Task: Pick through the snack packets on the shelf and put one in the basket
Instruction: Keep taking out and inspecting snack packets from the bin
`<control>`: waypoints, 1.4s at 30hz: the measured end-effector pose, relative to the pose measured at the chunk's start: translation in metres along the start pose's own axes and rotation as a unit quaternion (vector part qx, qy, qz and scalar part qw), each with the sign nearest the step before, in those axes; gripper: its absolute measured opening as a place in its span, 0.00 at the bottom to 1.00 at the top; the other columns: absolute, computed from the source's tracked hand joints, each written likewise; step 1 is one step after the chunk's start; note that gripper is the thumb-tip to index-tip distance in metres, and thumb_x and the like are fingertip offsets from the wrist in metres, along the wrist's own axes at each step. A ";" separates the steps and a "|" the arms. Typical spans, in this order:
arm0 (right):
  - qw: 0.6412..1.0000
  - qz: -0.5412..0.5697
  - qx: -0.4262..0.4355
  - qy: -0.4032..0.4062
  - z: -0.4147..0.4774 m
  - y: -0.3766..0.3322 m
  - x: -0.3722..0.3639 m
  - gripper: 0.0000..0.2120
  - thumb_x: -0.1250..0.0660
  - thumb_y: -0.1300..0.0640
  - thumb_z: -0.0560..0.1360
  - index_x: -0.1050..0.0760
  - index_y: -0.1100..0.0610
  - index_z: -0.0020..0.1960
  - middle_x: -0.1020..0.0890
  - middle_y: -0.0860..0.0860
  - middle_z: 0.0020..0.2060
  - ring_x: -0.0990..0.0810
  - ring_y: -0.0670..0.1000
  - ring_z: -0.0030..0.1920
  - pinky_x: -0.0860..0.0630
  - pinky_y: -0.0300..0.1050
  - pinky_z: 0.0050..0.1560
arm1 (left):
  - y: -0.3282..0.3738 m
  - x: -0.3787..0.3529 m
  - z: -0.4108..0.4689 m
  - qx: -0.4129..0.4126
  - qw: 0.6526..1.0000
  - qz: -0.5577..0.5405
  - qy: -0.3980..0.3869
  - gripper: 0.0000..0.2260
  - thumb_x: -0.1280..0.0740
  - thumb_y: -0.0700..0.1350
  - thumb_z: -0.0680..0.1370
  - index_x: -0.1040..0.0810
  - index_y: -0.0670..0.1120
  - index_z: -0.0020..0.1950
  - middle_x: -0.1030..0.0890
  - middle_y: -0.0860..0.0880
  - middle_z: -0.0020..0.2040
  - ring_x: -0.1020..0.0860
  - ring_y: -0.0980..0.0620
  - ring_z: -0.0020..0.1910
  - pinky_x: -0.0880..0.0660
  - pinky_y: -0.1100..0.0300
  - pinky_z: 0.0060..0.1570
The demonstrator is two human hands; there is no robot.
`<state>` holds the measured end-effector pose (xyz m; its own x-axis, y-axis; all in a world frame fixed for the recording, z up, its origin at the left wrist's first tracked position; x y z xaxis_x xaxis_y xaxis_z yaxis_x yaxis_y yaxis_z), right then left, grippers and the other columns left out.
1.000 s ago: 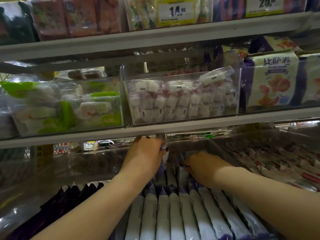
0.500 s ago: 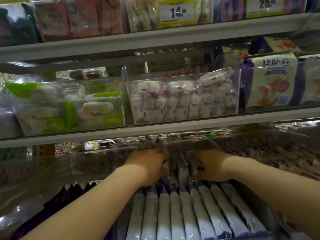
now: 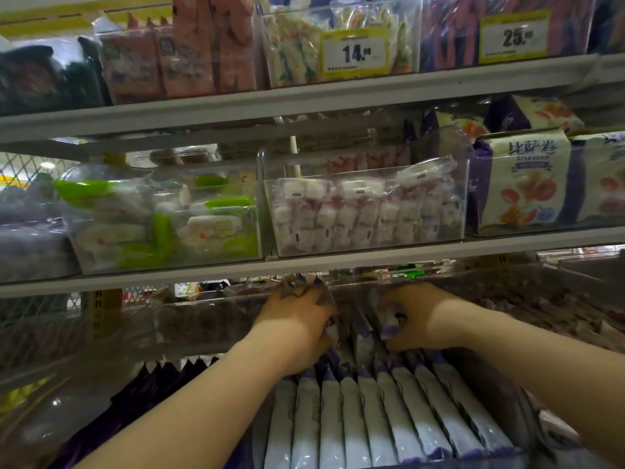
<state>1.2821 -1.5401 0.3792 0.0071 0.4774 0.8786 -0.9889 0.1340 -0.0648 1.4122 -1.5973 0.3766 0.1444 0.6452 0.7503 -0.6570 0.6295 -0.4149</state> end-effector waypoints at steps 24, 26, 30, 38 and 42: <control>0.689 0.697 -0.098 0.175 -0.222 -0.031 -0.068 0.24 0.25 0.51 0.59 0.23 0.60 0.52 0.14 0.59 0.46 0.14 0.55 0.45 0.17 0.52 0.48 | 0.100 -0.006 -0.164 0.091 0.610 -0.784 0.066 0.11 0.32 0.44 0.78 0.23 0.50 0.60 0.14 0.53 0.52 0.16 0.53 0.50 0.18 0.56 0.47; 0.732 0.658 -0.095 0.150 -0.227 -0.034 -0.084 0.26 0.26 0.46 0.59 0.22 0.59 0.53 0.14 0.57 0.45 0.15 0.56 0.46 0.19 0.57 0.53 | 0.101 -0.021 -0.178 0.088 0.619 -0.779 0.050 0.12 0.30 0.45 0.76 0.23 0.51 0.59 0.14 0.53 0.52 0.16 0.53 0.50 0.19 0.59 0.45; 0.728 0.676 -0.072 0.083 -0.233 -0.045 -0.119 0.23 0.27 0.41 0.66 0.20 0.53 0.56 0.15 0.55 0.51 0.15 0.56 0.52 0.20 0.58 0.53 | 0.122 -0.055 -0.202 0.070 0.640 -0.764 -0.039 0.17 0.27 0.48 0.72 0.24 0.54 0.60 0.15 0.55 0.51 0.15 0.54 0.49 0.20 0.63 0.43; 0.683 0.723 -0.094 0.036 -0.242 -0.043 -0.177 0.13 0.32 0.48 0.71 0.18 0.52 0.52 0.14 0.57 0.49 0.14 0.58 0.48 0.18 0.49 0.40 | 0.145 -0.121 -0.229 0.109 0.621 -0.774 -0.053 0.22 0.24 0.55 0.69 0.23 0.54 0.61 0.16 0.52 0.56 0.17 0.51 0.54 0.20 0.50 0.53; 0.691 0.714 -0.111 0.010 -0.245 -0.039 -0.196 0.14 0.30 0.45 0.70 0.18 0.49 0.53 0.14 0.56 0.50 0.15 0.58 0.50 0.18 0.54 0.42 | 0.139 -0.135 -0.235 0.169 0.563 -0.809 0.007 0.13 0.31 0.60 0.73 0.18 0.55 0.53 0.15 0.49 0.53 0.17 0.50 0.53 0.19 0.53 0.50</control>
<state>1.3552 -1.4263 0.0933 -0.9482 0.2725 -0.1630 0.0576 -0.3573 -0.9322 1.4751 -1.4950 0.0969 0.7602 -0.6497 0.0016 0.2389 0.2817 0.9293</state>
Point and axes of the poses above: each hand's wrist, its own z-axis towards the middle knuckle, its own x-axis out of the back of the hand, y = z × x, the point moved 10 cm from there along z, towards the middle knuckle
